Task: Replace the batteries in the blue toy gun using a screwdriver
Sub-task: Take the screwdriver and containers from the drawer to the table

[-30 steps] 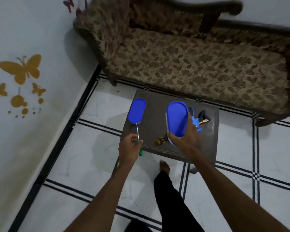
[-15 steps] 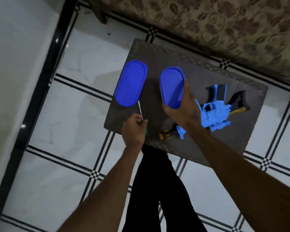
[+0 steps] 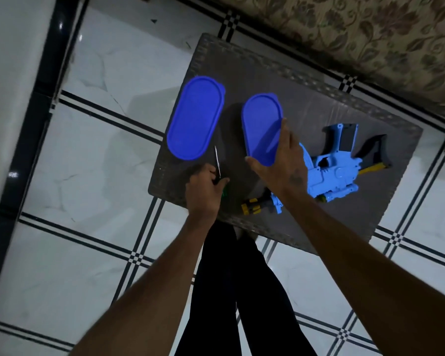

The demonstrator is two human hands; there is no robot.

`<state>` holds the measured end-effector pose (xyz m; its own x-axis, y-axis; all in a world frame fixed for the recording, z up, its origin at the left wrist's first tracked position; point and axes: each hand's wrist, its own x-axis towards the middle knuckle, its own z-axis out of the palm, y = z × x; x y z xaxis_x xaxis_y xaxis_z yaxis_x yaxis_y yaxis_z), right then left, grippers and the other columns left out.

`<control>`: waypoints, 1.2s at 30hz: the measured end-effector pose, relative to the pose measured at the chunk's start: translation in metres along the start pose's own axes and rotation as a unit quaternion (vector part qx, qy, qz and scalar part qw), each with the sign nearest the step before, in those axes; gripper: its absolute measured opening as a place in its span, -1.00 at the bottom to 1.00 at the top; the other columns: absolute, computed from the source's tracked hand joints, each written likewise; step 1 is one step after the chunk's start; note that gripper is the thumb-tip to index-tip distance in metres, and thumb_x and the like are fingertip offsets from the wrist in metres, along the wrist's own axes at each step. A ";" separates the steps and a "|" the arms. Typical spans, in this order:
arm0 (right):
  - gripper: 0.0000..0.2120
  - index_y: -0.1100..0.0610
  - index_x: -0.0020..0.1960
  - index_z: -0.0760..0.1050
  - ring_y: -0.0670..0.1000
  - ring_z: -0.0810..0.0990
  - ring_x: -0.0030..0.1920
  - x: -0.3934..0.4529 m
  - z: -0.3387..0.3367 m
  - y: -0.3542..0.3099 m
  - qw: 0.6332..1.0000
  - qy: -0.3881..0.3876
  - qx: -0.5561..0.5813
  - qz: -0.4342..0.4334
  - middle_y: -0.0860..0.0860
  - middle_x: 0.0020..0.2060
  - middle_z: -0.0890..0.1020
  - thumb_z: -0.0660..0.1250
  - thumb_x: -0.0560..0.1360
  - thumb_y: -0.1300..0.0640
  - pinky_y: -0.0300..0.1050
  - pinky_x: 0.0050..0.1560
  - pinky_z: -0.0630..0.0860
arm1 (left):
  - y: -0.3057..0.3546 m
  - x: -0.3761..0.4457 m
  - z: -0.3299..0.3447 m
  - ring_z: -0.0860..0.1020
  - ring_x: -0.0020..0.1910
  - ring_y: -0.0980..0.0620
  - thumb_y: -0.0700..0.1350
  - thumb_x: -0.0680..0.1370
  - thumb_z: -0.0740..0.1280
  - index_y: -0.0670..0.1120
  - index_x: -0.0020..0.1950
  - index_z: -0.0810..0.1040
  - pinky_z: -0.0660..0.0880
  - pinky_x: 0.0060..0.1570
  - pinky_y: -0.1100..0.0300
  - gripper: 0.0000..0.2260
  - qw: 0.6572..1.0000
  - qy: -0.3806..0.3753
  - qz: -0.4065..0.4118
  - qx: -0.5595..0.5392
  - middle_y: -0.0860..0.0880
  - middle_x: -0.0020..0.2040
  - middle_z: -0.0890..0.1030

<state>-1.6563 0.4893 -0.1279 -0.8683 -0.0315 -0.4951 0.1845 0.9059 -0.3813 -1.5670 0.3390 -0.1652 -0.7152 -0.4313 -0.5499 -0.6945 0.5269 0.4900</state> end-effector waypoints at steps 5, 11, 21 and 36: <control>-0.19 0.06 0.58 0.04 0.16 0.30 0.45 -0.019 -0.038 0.005 1.000 0.005 0.000 -0.014 0.09 0.51 0.23 0.36 0.49 -0.15 0.14 0.21 0.48 | 0.007 -0.027 -0.023 0.56 -0.21 0.09 0.05 0.44 0.49 -0.08 0.04 0.54 0.44 -0.24 0.22 -0.70 1.000 0.013 0.006 0.008 0.05 -0.16 0.61; -0.63 0.24 0.30 0.45 0.22 0.50 0.22 -0.061 -0.117 0.030 0.995 0.028 0.039 -0.085 0.19 0.22 0.53 0.33 0.54 0.13 0.05 0.06 0.46 | 0.038 -0.098 -0.056 0.63 -0.16 -0.08 0.07 0.55 0.35 -0.02 -0.03 0.55 0.52 -0.19 0.08 -0.83 0.997 0.047 0.018 0.055 0.00 -0.18 0.67; -0.60 0.21 0.32 0.48 0.22 0.52 0.18 -0.058 -0.267 0.125 0.964 0.019 -0.020 -0.265 0.19 0.20 0.55 0.31 0.53 0.07 -0.01 0.14 0.43 | 0.177 -0.226 -0.034 0.60 -0.12 -0.16 0.03 0.58 0.27 -0.02 -0.04 0.57 0.36 -0.25 0.12 -0.84 0.972 0.218 -0.008 0.083 -0.06 -0.17 0.65; -0.43 0.18 0.50 0.29 0.27 0.40 0.36 -0.060 -0.376 0.137 0.843 -0.077 -0.181 -0.500 0.25 0.38 0.42 0.29 0.57 -0.01 0.17 0.29 0.43 | 0.280 -0.347 0.035 0.56 -0.01 -0.12 0.00 0.58 0.24 -0.04 0.03 0.56 0.49 -0.08 0.01 -0.83 0.922 0.361 -0.128 -0.059 -0.05 -0.02 0.62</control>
<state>-1.7527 0.7739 0.1435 -0.4308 -0.8856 -0.1735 -0.7813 0.4622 -0.4194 -1.5106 0.6616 0.1394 -0.3623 -0.9282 -0.0843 -0.8209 0.2749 0.5006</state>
